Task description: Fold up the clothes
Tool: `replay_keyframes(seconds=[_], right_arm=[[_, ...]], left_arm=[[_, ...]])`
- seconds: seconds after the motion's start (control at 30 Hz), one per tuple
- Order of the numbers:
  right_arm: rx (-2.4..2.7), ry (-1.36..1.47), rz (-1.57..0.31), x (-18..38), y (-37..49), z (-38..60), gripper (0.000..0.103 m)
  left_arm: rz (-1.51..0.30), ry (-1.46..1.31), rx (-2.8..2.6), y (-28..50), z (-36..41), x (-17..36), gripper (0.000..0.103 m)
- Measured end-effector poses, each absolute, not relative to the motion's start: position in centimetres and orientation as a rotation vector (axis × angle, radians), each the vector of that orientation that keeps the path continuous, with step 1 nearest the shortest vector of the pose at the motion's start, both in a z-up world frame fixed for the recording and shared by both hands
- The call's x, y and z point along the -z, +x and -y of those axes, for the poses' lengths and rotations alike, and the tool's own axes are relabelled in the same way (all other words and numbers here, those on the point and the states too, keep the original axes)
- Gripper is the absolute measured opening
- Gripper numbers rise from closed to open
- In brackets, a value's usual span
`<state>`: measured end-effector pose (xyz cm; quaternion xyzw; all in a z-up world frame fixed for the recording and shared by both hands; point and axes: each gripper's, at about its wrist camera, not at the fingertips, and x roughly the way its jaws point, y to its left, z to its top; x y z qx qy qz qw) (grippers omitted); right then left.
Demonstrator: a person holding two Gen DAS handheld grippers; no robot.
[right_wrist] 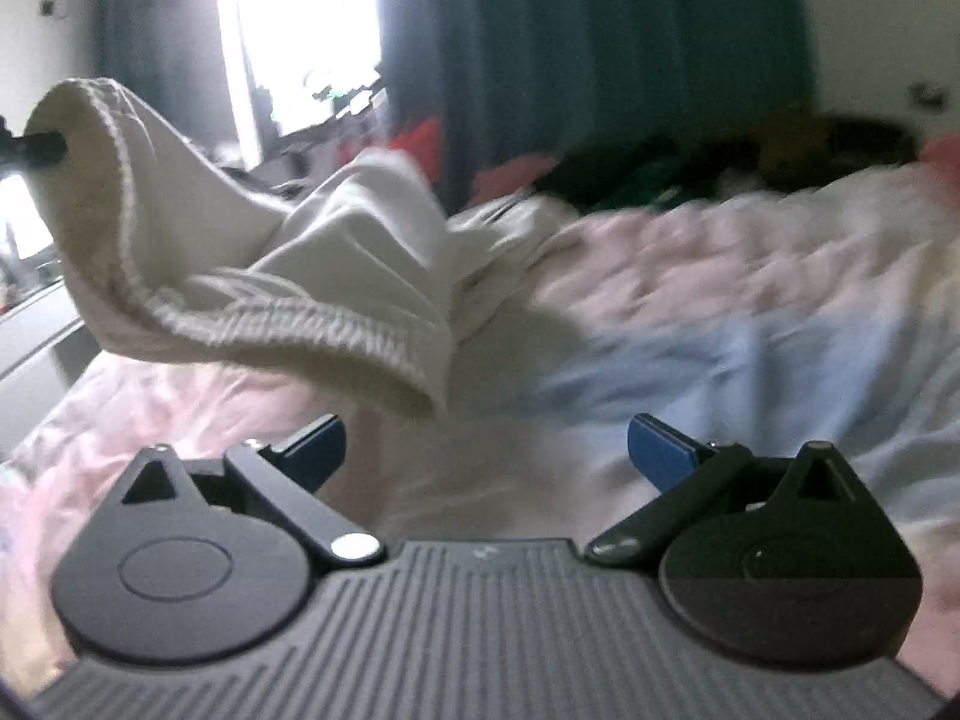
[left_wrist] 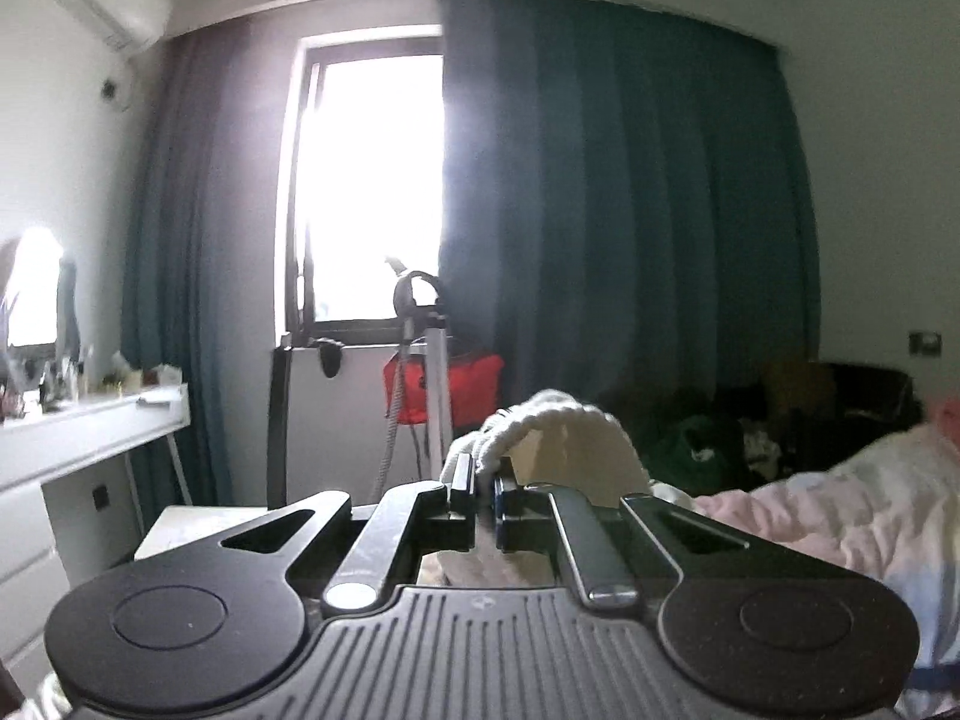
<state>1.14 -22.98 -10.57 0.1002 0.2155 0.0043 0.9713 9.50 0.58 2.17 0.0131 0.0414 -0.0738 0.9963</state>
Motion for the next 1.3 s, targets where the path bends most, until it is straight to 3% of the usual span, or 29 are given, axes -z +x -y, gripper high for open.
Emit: replay_keyframes(seconds=[0.1, 0.23, 0.43, 0.7, 0.77, 0.83, 0.97, 1.03, 1.2, 1.3], right_arm=[[-0.052, 0.116, -0.497, 11.9, 4.3, 20.9, 0.092], [-0.144, 0.106, -0.573, 13.0, 8.1, 19.7, 0.091], [-0.244, 0.137, -0.534, 12.1, 10.6, 18.2, 0.077], [-0.182, 0.379, -0.518, 11.2, 13.5, 19.6, 0.076], [-0.085, 0.452, -0.516, 11.5, 13.9, 19.0, 0.070], [-0.036, 0.489, -0.548, 12.2, 14.9, 17.9, 0.057], [-0.047, 0.350, -0.517, 13.7, 14.8, 16.2, 0.042], [-0.083, 0.307, -0.492, 13.0, 13.9, 16.7, 0.028], [-0.089, 0.242, -0.398, 8.8, 7.7, 17.8, 0.012], [-0.080, 0.194, -0.348, 6.0, 3.5, 18.3, 0.011]], left_arm=[[-0.111, -0.065, 0.152, 11.3, -4.0, -1.8, 0.006], [-0.107, -0.140, 0.188, 13.9, -8.9, -1.1, 0.006], [-0.119, -0.207, 0.225, 17.4, -13.8, 1.4, 0.006], [-0.201, -0.272, 0.127, 17.2, -16.4, 3.1, 0.006], [-0.192, -0.275, 0.072, 16.4, -15.9, 4.1, 0.006], [-0.198, -0.279, 0.001, 15.6, -15.2, 5.2, 0.006], [-0.216, -0.337, -0.061, 13.4, -15.5, 7.2, 0.006], [-0.229, -0.367, -0.077, 12.4, -15.9, 7.9, 0.006], [-0.330, -0.456, -0.021, 11.2, -18.1, 6.4, 0.006], [-0.359, -0.495, 0.028, 9.3, -18.7, 4.8, 0.006]])
